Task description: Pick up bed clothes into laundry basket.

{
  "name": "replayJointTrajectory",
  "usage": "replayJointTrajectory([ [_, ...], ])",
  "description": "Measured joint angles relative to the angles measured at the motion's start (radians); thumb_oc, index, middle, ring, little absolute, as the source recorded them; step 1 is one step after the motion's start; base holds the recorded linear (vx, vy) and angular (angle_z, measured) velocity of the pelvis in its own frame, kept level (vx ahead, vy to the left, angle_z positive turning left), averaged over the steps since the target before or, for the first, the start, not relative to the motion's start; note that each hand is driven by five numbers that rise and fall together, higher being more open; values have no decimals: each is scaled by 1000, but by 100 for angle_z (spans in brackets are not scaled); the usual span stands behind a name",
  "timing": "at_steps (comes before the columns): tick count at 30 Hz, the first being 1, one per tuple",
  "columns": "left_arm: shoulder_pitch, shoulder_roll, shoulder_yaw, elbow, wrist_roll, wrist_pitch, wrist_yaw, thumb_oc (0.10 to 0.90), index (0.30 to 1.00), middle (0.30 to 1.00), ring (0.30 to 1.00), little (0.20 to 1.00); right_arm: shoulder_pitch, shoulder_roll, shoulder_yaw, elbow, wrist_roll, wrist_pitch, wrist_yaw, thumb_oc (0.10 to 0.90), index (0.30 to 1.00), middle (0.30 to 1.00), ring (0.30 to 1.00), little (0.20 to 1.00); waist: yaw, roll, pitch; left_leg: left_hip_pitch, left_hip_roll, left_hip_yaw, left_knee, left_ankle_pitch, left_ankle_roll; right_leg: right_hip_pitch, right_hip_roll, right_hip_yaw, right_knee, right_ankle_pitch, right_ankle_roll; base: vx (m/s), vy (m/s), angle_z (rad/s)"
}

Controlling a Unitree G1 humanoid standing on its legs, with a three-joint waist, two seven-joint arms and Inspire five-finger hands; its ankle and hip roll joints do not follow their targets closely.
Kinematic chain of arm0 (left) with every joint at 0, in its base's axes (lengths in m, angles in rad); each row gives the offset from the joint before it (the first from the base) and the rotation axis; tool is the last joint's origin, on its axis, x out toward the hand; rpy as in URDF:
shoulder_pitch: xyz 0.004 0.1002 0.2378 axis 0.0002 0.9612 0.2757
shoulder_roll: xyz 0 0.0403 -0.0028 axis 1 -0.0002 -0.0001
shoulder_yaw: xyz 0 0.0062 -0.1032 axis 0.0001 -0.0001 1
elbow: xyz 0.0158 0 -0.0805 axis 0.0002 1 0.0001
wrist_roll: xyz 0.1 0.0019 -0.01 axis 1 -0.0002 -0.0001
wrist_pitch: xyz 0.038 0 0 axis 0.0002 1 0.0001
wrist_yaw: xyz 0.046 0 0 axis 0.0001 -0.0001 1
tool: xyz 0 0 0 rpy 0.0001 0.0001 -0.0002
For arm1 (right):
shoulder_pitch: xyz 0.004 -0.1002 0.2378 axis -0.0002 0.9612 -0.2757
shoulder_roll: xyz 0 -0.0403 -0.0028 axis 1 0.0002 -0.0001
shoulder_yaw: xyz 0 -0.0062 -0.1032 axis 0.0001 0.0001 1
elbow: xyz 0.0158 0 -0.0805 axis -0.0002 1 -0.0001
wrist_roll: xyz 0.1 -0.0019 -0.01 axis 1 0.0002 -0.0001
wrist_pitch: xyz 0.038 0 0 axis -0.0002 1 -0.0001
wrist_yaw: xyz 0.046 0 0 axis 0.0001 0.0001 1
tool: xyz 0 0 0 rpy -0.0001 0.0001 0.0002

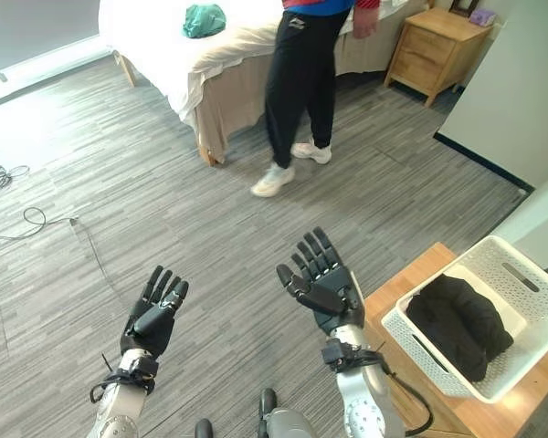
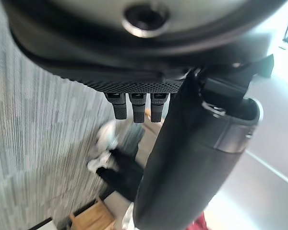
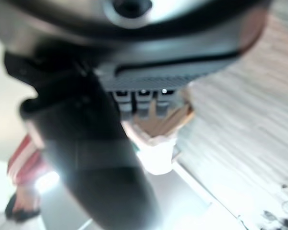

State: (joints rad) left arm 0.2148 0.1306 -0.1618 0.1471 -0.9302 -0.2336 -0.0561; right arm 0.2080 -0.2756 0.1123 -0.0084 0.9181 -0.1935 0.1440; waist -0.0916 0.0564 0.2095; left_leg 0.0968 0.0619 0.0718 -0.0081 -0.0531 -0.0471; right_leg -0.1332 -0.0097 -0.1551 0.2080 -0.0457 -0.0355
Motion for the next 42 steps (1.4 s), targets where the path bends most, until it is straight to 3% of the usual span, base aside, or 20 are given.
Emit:
replayJointTrajectory([
  [9,45,24,25,-26,30,2,2,800,900,900,900,900,19,19,38,0,8,2,-13,800,900,900,900,900,26,-10,-38,14,-42,27,-2,15,25,-19,-34,35,29,9,24,6,53,-7],
  [17,29,21,17,-39,35,3,0,800,900,900,900,900,34,10,29,3,2,10,-4,800,900,900,900,900,14,-42,-98,22,-38,41,-1,14,26,-16,-24,54,23,8,29,6,11,-8],
  [22,29,29,24,-34,49,2,1,800,900,900,900,900,20,9,42,8,-20,10,-5,800,900,900,900,900,25,-53,-103,7,-37,85,11,13,27,-51,-11,98,28,30,31,-24,0,-27],
  [31,23,23,40,-32,50,1,2,800,900,900,900,900,25,7,58,46,-31,11,-7,800,900,900,900,900,25,-63,-103,-14,-19,56,25,7,28,-40,-3,73,29,28,25,12,-82,8],
  [34,-9,37,58,-23,48,-2,2,800,900,900,900,900,14,-5,78,47,-33,10,-5,800,900,900,900,900,33,-100,-73,-97,-6,16,206,-36,-2,-56,12,84,73,-16,-10,-9,-164,41],
  [35,-22,48,59,-1,47,-3,2,800,900,900,900,900,-6,-11,81,70,-34,8,-3,800,900,900,900,900,64,-117,-48,-188,2,-10,396,-39,-10,-43,24,77,69,-26,-17,120,-170,35],
  [36,-35,55,57,7,46,-3,3,800,900,900,900,900,-20,-15,77,79,-35,8,-4,800,900,900,900,900,76,-125,-22,-259,3,-25,544,-23,-35,-32,20,78,61,-28,-21,126,-92,14],
  [37,-33,58,57,10,46,-3,4,800,900,900,900,900,-28,-19,76,82,-35,9,-6,800,900,900,900,900,89,-134,-2,-294,6,-34,615,1,-45,-17,19,80,52,-23,-32,221,-36,-1],
  [38,-22,51,52,34,30,-4,7,800,900,900,900,900,-20,-26,75,67,-39,7,-12,800,900,900,900,900,104,-127,11,-342,21,-10,644,24,-45,33,20,72,-46,-23,-32,336,54,10],
  [39,-25,33,52,58,28,-4,9,800,900,900,900,900,-20,-32,75,70,-39,3,-14,800,900,900,900,900,98,-107,7,-344,33,10,547,29,-34,73,36,64,-111,-22,-7,337,53,12],
  [40,-25,14,53,57,28,-5,11,800,900,900,900,900,-27,-46,71,64,-39,2,-15,800,900,900,900,900,104,-83,11,-333,59,33,434,28,-35,46,52,43,-16,-59,-26,397,95,17],
  [41,-17,14,49,31,28,-8,12,800,900,900,900,900,-35,-55,69,55,-40,1,-18,800,900,900,900,900,111,-80,17,-334,73,43,369,14,-53,30,33,21,174,-120,-21,304,89,24],
  [42,-26,30,38,18,29,-10,6,800,900,900,900,900,-33,-53,63,44,-42,-1,-23,800,900,900,900,900,102,-96,27,-337,60,63,326,9,-61,65,16,62,186,-241,-67,445,116,62],
])
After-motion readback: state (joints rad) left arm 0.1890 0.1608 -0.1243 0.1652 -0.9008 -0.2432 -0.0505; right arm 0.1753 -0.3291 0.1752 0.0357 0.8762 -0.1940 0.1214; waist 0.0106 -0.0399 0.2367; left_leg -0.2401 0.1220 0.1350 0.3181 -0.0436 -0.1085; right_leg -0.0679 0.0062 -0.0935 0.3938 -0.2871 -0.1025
